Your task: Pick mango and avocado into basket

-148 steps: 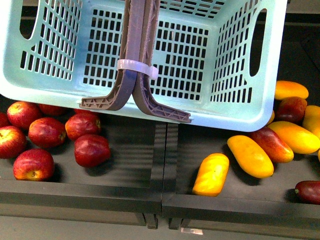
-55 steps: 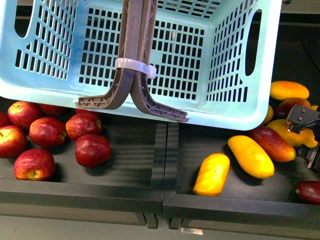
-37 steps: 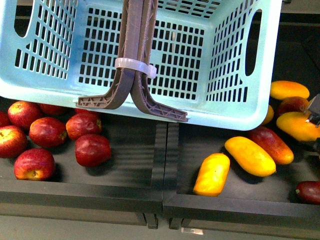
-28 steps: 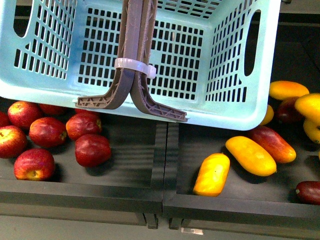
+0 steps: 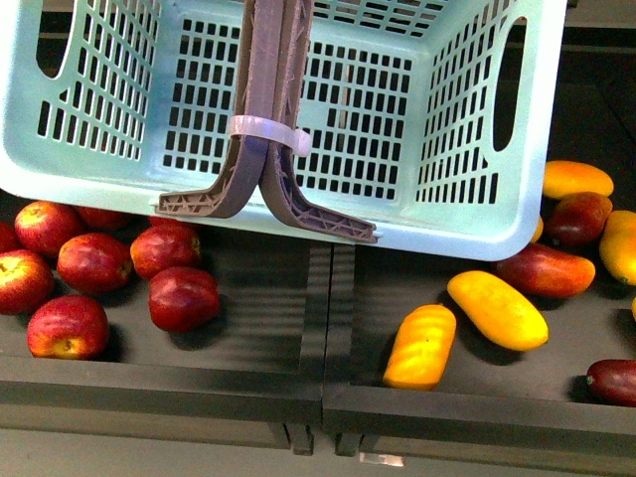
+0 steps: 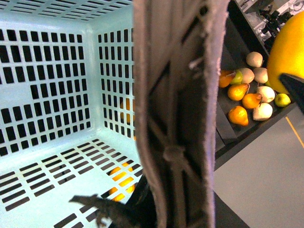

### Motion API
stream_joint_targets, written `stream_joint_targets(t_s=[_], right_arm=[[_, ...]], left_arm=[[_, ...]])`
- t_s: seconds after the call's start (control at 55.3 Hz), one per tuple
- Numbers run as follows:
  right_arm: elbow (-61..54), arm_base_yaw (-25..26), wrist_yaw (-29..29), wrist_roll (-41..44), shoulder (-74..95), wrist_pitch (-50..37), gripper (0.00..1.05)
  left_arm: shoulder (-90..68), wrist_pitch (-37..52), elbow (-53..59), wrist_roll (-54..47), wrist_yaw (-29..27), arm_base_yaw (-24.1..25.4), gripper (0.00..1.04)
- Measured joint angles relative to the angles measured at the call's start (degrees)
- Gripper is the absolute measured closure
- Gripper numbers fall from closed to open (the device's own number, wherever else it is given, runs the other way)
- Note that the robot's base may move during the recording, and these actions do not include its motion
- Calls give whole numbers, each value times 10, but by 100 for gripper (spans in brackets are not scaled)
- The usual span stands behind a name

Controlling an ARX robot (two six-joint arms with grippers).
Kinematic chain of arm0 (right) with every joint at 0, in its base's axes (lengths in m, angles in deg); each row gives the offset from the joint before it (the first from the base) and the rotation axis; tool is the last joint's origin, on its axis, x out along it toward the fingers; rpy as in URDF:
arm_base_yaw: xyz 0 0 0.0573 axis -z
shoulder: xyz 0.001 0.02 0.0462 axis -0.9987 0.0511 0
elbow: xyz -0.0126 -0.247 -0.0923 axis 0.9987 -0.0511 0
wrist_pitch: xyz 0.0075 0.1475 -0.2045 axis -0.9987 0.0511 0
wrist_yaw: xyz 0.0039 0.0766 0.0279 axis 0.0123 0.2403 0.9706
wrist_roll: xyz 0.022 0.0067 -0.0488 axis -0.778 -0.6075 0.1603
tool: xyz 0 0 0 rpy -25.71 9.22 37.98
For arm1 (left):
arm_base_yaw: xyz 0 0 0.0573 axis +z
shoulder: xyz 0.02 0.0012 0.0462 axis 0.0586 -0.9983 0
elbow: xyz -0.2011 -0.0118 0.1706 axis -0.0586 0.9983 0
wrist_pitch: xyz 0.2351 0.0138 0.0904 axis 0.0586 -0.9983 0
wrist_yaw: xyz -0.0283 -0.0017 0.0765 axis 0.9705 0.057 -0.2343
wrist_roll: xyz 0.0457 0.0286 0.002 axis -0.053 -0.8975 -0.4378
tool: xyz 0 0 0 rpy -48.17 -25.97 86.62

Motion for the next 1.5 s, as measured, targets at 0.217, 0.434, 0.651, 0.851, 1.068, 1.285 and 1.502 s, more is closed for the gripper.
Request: stream_joint_targets(t_s=[0.217, 0.434, 0.651, 0.851, 1.068, 1.285, 1.502], right_arm=[[-6, -163, -68, -160, -59, 32, 42], [-5, -257, -127, -217, -31, 41, 42], [-5, -325, -192, -228, 17, 45, 42], [3, -331, -210, -268, 38, 28, 15], [9, -315, -233, -306, 33, 18, 9], [-26, -262, -356, -289, -81, 28, 9], [-127, -270, -480, -316, -280, 136, 9]], left_arm=[[0, 0, 0, 0, -1, 0, 100], [0, 0, 0, 0, -1, 0, 100], [0, 0, 0, 0, 1, 0, 100], [0, 0, 0, 0, -1, 0, 100], [-3, -1, 0, 0, -4, 0, 100], [-4, -1, 0, -1, -3, 1, 100], [-4, -1, 0, -2, -1, 0, 100]])
